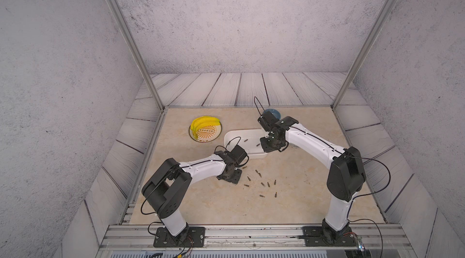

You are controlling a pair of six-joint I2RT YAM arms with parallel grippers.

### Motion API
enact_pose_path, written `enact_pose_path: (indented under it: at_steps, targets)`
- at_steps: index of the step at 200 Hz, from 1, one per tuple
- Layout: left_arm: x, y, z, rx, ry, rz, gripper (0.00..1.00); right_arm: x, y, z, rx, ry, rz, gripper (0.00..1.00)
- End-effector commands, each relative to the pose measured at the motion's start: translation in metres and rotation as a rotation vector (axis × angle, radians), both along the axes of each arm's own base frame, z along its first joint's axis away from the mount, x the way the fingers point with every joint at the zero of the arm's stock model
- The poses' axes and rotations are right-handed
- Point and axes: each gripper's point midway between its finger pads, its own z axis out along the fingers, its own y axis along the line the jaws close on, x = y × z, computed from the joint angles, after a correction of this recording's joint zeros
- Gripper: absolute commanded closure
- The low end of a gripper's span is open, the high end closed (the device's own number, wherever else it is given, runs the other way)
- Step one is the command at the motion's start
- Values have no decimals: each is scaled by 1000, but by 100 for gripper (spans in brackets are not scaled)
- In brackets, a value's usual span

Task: Put the bit on the desktop into the storage box
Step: Pick up the screwdriver bit from the center of the board.

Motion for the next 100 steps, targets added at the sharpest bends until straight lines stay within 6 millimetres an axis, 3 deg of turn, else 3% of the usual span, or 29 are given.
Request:
enact_pose_path:
  at_steps: [1,100]
  targets:
    - [2,-2,3,0,-13,15,54,0,-5,4,-4,-14,-17,79]
    - [-3,-7,-11,37,16,-2,59,-5,-12,2,-7,-5,-22,80]
